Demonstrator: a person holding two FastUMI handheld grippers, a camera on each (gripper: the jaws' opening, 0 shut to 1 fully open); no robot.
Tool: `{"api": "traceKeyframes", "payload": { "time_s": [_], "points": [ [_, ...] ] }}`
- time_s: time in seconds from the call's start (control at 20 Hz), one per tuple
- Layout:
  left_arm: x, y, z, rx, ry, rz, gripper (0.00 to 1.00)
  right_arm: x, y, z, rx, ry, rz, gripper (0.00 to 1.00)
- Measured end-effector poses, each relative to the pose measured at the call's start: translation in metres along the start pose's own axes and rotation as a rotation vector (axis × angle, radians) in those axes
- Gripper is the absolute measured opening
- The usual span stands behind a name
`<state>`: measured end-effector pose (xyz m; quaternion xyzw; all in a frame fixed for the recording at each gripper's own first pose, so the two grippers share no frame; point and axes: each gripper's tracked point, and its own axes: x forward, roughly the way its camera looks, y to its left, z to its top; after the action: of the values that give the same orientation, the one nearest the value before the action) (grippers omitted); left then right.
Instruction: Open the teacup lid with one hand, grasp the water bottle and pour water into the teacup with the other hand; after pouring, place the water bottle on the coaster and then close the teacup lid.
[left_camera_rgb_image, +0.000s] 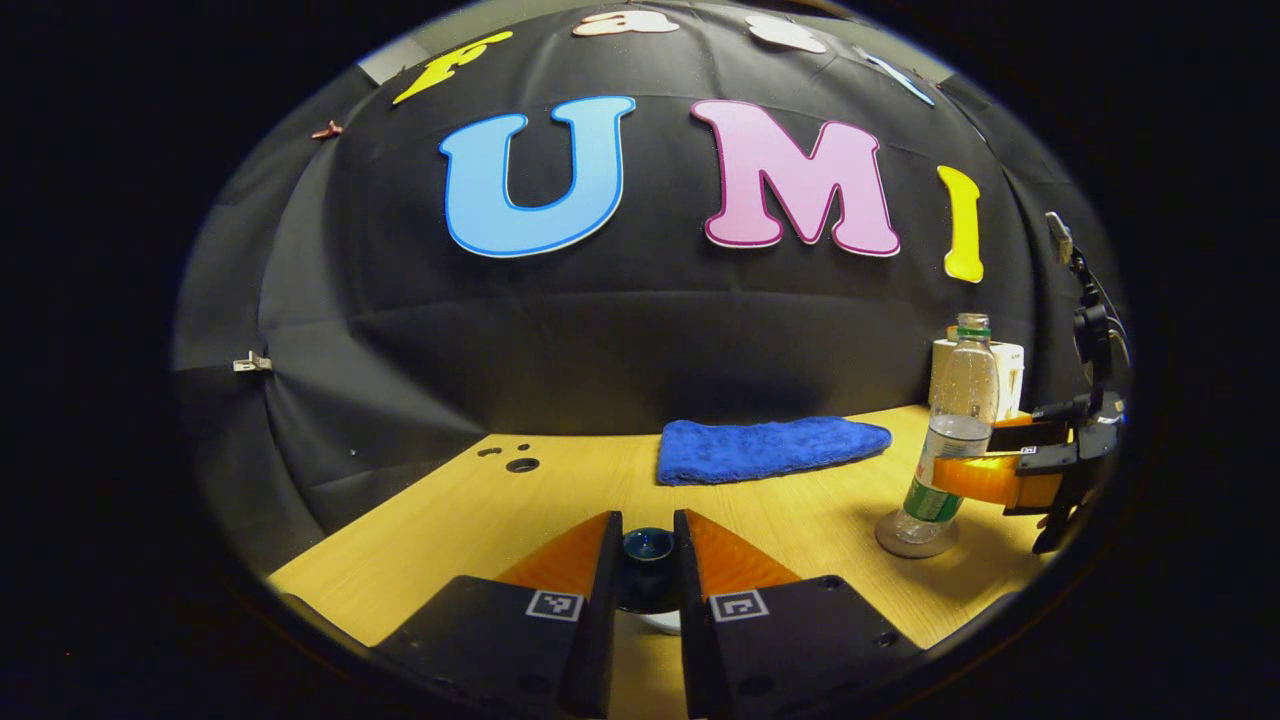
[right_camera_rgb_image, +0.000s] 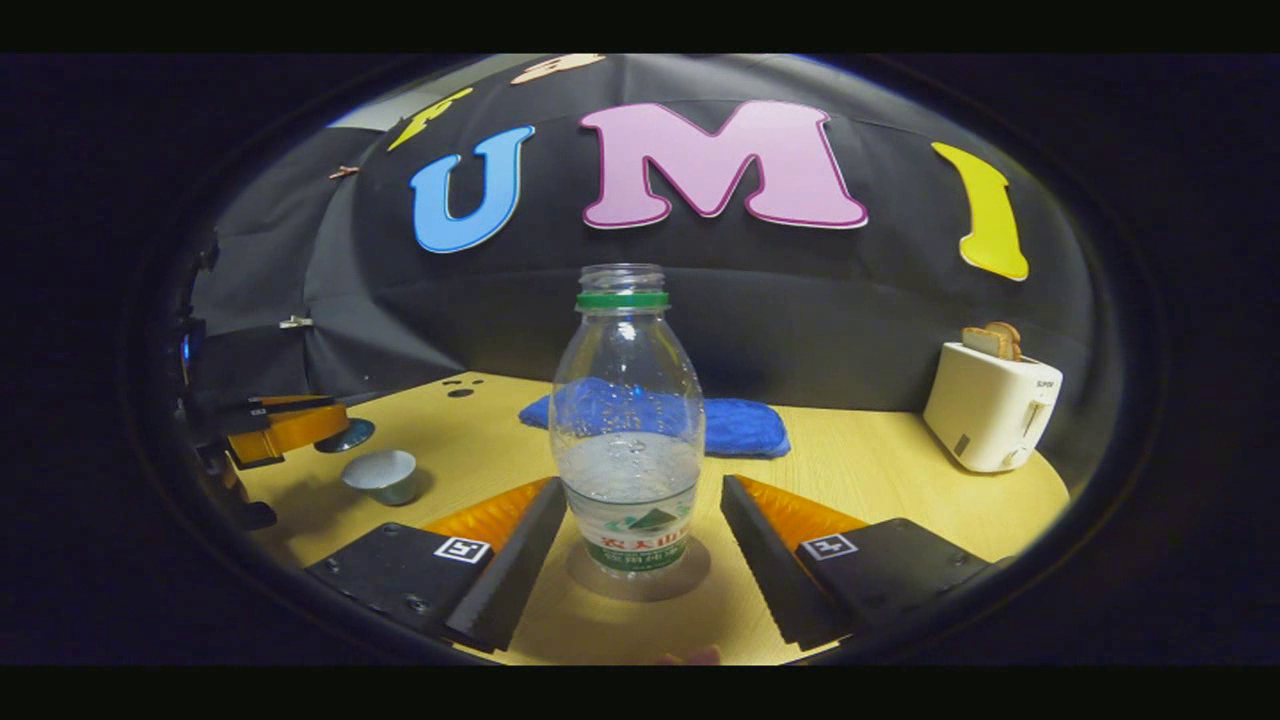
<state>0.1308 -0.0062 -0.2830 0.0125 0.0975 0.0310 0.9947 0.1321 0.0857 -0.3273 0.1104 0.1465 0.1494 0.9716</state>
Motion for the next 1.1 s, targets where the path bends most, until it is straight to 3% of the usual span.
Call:
{"api": "traceKeyframes", "payload": {
  "time_s": [0.15, 0.25, 0.35, 0.4, 0.45, 0.55, 0.75, 0.8, 0.95, 1.0, 1.1],
  "points": [
    [0.004, -0.008, -0.008, -0.008, 0.012, -0.015, 0.31, -0.009, -0.003, -0.003, -0.003, 0.012, 0.003, 0.97],
    [0.006, -0.013, -0.014, -0.019, 0.022, -0.023, 0.27, -0.017, -0.007, -0.004, 0.008, 0.02, 0.003, 0.96],
    [0.011, -0.016, -0.019, -0.028, 0.031, -0.025, 0.36, -0.026, -0.012, -0.003, 0.011, 0.024, -0.006, 0.97],
    [0.013, -0.016, -0.021, -0.029, 0.035, -0.022, 0.36, -0.03, -0.015, -0.003, 0.012, 0.027, -0.011, 0.96],
    [0.016, -0.016, -0.024, -0.028, 0.039, -0.021, 0.27, -0.034, -0.017, -0.002, 0.011, 0.029, -0.015, 0.96],
    [0.018, -0.017, -0.027, -0.028, 0.049, -0.022, 0.36, -0.039, -0.022, -0.002, 0.005, 0.031, -0.027, 0.96],
    [0.019, -0.02, -0.034, -0.032, 0.07, -0.029, 0.27, -0.045, -0.029, 0.0, 0.005, 0.034, -0.042, 0.96],
    [0.019, -0.02, -0.036, -0.032, 0.073, -0.029, 0.32, -0.045, -0.03, -0.001, 0.008, 0.034, -0.044, 0.96],
    [0.02, -0.02, -0.038, -0.031, 0.083, -0.031, 0.33, -0.045, -0.029, 0.001, 0.013, 0.032, -0.046, 0.96],
    [0.021, -0.02, -0.04, -0.031, 0.086, -0.031, 0.38, -0.046, -0.029, 0.001, 0.013, 0.031, -0.044, 0.97],
    [0.02, -0.021, -0.039, -0.031, 0.081, -0.031, 0.36, -0.047, -0.028, 0.002, 0.013, 0.03, -0.041, 0.96]
  ]
}}
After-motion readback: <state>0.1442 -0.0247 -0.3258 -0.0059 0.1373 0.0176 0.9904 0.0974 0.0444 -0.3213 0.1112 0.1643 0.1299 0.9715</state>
